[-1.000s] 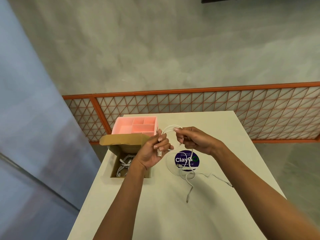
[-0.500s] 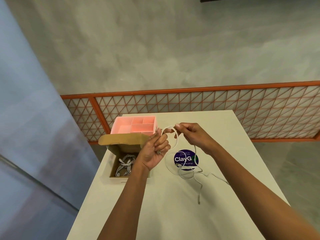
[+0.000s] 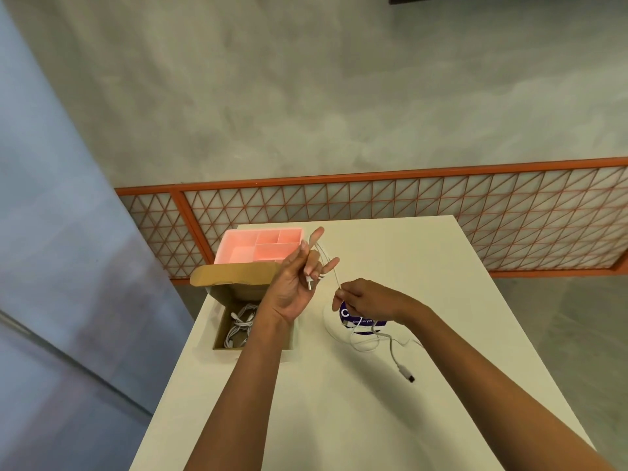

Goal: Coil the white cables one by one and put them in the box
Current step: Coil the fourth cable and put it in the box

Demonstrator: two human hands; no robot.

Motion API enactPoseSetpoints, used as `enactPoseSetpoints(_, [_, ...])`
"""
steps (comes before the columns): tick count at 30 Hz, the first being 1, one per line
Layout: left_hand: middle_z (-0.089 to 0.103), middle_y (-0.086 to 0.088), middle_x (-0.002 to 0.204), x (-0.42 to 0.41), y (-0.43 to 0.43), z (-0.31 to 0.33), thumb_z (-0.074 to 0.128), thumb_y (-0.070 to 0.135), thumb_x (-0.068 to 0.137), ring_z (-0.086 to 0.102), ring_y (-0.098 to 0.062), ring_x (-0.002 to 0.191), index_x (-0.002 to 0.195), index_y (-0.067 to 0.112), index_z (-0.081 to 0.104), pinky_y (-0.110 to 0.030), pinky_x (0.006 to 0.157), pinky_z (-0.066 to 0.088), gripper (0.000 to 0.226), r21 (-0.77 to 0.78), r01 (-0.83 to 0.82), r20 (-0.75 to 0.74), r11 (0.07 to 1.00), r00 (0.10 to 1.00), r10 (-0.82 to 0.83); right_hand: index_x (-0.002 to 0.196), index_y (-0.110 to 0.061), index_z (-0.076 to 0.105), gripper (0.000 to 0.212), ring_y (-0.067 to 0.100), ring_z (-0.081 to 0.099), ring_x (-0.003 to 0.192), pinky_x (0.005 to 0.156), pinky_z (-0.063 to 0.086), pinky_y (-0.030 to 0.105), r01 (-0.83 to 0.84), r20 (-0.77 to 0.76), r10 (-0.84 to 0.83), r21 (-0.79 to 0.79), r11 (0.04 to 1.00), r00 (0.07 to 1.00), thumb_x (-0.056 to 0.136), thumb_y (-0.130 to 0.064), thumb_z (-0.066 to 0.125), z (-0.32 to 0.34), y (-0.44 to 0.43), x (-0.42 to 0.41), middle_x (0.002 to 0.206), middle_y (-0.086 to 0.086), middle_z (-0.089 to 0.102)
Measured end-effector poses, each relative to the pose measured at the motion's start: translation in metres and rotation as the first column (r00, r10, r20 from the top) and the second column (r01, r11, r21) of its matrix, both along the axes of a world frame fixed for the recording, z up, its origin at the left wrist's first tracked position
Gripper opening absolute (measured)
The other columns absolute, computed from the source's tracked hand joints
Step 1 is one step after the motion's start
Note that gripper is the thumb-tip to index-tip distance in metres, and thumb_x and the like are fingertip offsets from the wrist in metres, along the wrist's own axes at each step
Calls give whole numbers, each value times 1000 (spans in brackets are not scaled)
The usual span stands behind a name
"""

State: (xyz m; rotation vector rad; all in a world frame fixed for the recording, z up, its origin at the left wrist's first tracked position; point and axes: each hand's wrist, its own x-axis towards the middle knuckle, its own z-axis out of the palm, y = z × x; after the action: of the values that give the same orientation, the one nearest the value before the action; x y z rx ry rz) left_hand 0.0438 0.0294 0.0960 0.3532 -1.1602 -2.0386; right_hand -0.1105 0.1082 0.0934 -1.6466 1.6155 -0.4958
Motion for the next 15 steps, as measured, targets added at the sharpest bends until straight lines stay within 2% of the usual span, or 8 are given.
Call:
enactPoseSetpoints(3, [41,8,48,-3,-1,-1,42,27,97,42,-4,45,145,2,28,-41,105,42,57,-35,-100,120,994,987,103,88,-21,66,37,11,35,50,54,33,19,-51,-6,51,25,998,999,102,-28,33,7,0,4,54,-6,41])
enactPoseSetpoints(5, [44,7,50,-4,-1,-2,33,21,101,45,-6,48,146,3,27,-39,102,43,49,-66,-149,174,987,972,158,88,-22,68,37,12,33,50,54,32,22,-71,-5,71,24,997,997,102,-30,34,12,0,6,54,-6,39])
enactPoseSetpoints(8, [59,4,60,-6,0,-5,32,20,102,57,-7,55,141,3,36,-29,89,49,42,-101,-194,221,976,952,212,91,-21,70,36,16,37,54,55,34,24,-120,-36,121,44,992,992,101,-30,36,19,1,11,60,1,44])
enactPoseSetpoints(10, [71,3,83,-10,3,-6,32,19,103,67,-4,69,128,-3,48,-22,84,50,37,-160,-195,291,968,927,235,91,-20,70,34,18,43,59,61,38,27,-151,-70,155,69,986,985,100,-30,39,23,1,13,70,5,52])
enactPoseSetpoints(11, [73,6,87,-11,3,-7,31,21,103,69,-3,78,124,-5,50,-21,86,48,38,-214,-192,347,958,902,258,91,-19,69,32,18,47,61,62,40,26,-162,-97,169,76,984,981,100,-30,40,26,1,14,72,5,54])
enactPoseSetpoints(13, [73,5,87,-12,6,-4,32,25,104,69,-7,91,115,9,57,-23,89,42,32,-351,-148,453,924,837,306,89,-18,67,28,14,54,63,62,41,23,-178,-149,187,73,981,971,99,-28,42,31,2,12,71,1,57])
enactPoseSetpoints(15, [70,-5,97,-11,6,-4,33,27,104,65,-15,100,111,21,51,-26,89,44,21,-494,-77,576,866,718,392,85,-19,65,25,11,58,64,61,41,18,-181,-169,188,56,982,967,98,-25,44,38,3,9,69,-1,60])
